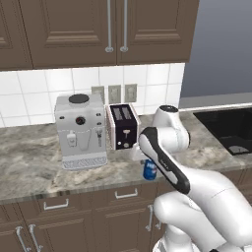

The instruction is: Four empty soda cans are scattered around the kitchen. Gather all the cans and cluster them next to the stove for recycling.

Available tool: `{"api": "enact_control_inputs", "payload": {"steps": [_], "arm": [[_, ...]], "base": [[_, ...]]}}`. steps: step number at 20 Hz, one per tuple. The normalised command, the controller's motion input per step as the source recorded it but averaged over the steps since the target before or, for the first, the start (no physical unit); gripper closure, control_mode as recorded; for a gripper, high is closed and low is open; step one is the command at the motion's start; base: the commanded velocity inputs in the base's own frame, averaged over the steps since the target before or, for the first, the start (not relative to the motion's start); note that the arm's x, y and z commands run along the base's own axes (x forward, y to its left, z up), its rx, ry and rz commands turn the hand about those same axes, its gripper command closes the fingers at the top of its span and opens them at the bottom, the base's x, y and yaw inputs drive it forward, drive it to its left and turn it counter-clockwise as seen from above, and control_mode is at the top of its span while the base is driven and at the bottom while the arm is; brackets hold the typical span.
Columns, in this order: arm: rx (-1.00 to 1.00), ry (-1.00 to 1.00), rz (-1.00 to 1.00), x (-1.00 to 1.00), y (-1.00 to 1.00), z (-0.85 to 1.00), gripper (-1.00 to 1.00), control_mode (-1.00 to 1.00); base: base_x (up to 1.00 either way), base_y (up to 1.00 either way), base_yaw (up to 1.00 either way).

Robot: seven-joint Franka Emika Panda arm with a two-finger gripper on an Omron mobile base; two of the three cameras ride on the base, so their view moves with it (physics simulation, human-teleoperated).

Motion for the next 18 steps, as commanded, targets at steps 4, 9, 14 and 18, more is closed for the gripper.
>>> {"api": "enact_control_inputs", "payload": {"steps": [4, 9, 14, 18], "arm": [[0.0, 0.0, 0.0, -0.6, 0.0, 0.41, 1.0, -1.0], [0.0, 0.0, 0.0, -0.52, 0.0, 0.27, 1.0, -1.0], [0.0, 0.0, 0.0, -0.57, 0.0, 0.28, 1.0, -1.0], [0.0, 0.0, 0.0, -0.59, 0.0, 0.26, 1.0, -1.0]], "base": [[0.0, 0.0, 0.0], [0.0, 0.0, 0.0], [0.0, 0.0, 0.0], [0.0, 0.0, 0.0]]}}
